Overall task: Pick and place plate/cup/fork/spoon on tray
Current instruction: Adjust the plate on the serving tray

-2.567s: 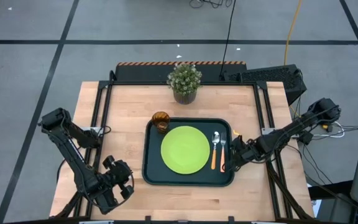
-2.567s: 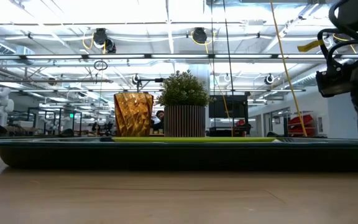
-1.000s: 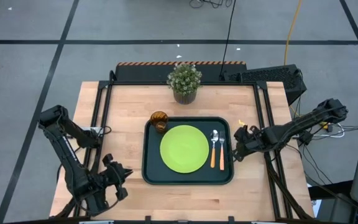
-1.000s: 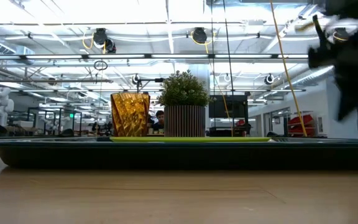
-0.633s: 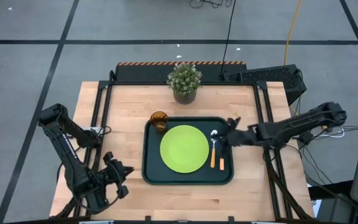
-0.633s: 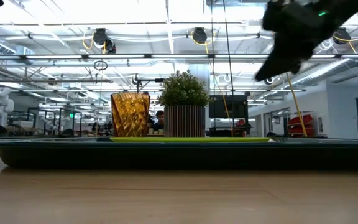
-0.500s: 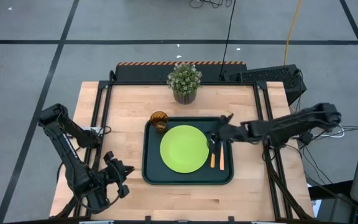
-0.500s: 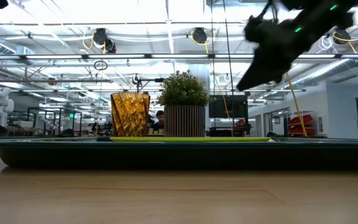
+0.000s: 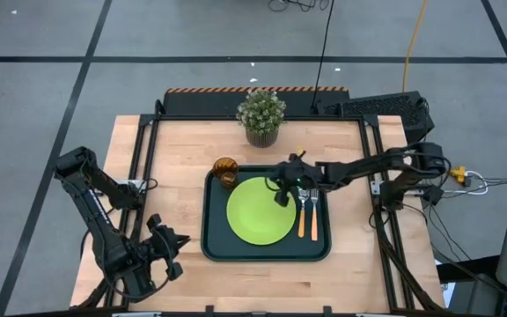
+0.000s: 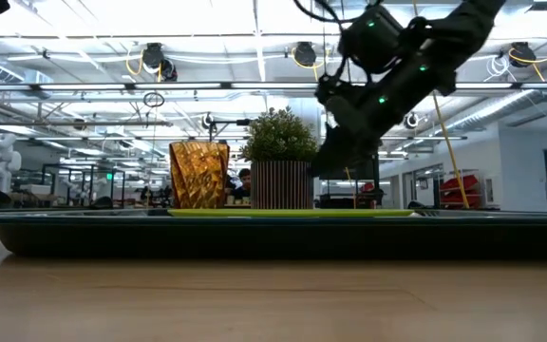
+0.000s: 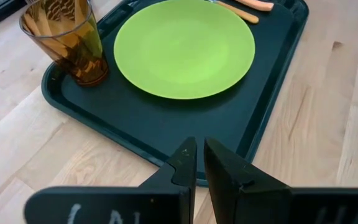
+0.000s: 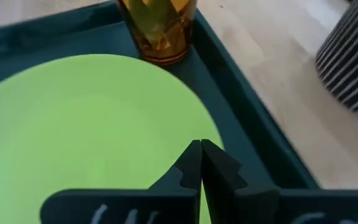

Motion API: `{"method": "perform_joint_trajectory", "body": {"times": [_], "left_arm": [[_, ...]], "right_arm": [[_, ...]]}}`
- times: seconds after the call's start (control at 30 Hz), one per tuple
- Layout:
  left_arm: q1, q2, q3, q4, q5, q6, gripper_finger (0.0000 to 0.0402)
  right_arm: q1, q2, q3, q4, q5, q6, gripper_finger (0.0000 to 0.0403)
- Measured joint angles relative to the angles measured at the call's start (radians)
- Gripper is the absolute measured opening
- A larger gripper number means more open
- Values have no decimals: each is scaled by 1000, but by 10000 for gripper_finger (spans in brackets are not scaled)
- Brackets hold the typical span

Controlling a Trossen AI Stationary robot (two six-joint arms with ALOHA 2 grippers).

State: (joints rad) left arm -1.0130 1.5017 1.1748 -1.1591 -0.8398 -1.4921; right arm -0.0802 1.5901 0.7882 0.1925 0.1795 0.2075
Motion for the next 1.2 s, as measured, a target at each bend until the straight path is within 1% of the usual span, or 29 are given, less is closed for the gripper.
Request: {"method": "perform_joint_trajectory", "body": {"times": [0.17, 0.33, 0.4, 0.67, 0.8, 0.97, 1.07, 1.2], "left_arm": [[0, 0, 0, 1, 1, 0, 35], [0, 0, 0, 1, 2, 6, 35], [0, 0, 0, 1, 1, 13, 35], [0, 0, 0, 9, -19, 73, 35], [0, 0, 0, 12, -23, 84, 35], [0, 0, 0, 12, -23, 108, 35], [3, 0, 0, 12, -26, 122, 35], [15, 0, 0, 12, -26, 139, 35]], "right_arm": [[-31, 54, 54, -16, -2, -129, 0], [-43, 94, 68, -14, -27, -260, 0], [-45, 101, 68, -20, -26, -297, 0], [-47, 144, 68, 45, -9, -415, 0], [-62, 164, 68, 51, 1, -437, 0], [-85, 162, 70, 58, -25, -416, 0], [-99, 160, 104, 10, -45, -395, 0], [-104, 159, 156, -73, -76, -408, 0]]}}
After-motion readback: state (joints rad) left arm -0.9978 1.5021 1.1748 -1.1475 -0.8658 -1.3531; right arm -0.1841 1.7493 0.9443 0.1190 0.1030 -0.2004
